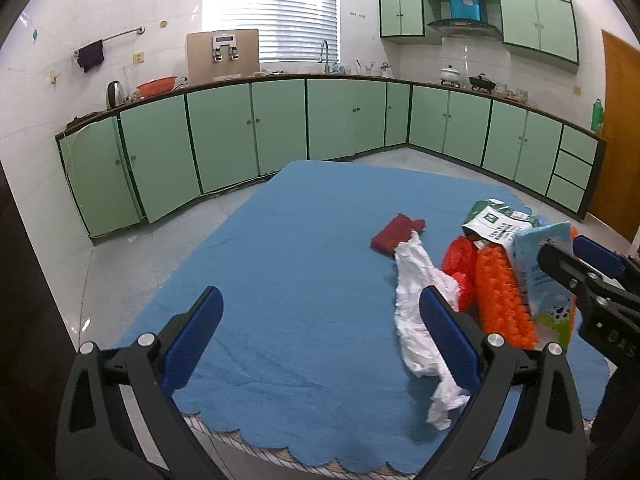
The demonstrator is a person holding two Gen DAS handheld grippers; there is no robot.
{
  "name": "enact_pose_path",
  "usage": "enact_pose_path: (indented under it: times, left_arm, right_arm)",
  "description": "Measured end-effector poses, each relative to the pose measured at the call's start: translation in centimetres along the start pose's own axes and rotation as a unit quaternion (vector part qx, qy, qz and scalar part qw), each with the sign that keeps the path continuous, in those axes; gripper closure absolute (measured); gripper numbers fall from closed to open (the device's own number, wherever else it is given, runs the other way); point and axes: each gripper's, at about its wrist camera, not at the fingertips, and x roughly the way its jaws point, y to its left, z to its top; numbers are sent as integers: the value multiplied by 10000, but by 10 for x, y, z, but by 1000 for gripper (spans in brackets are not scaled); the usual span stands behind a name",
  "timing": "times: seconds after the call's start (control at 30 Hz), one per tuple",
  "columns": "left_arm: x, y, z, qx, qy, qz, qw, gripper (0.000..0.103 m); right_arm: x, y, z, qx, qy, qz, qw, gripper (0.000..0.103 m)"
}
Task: Collect trash
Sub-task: 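Grasp the white milk carton with the right gripper while the left gripper approaches the tissue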
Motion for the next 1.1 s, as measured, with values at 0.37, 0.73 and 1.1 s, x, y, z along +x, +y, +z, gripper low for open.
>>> enact_pose_path:
  times: [0.37,0.73,1.1]
  left_arm:
    - [13,16,2,-142,97,-46,9998,7]
    - [27,-21,3,40,178,-349,9992,7]
    - [52,-60,-1,188,335,-632,9973,13]
  right_arm:
    - [29,6,1,-85,204,-251,9994,45]
    - [6,-12,7,74,125,232,9996,54]
    - [-38,-42,15,354,23,337,9988,56]
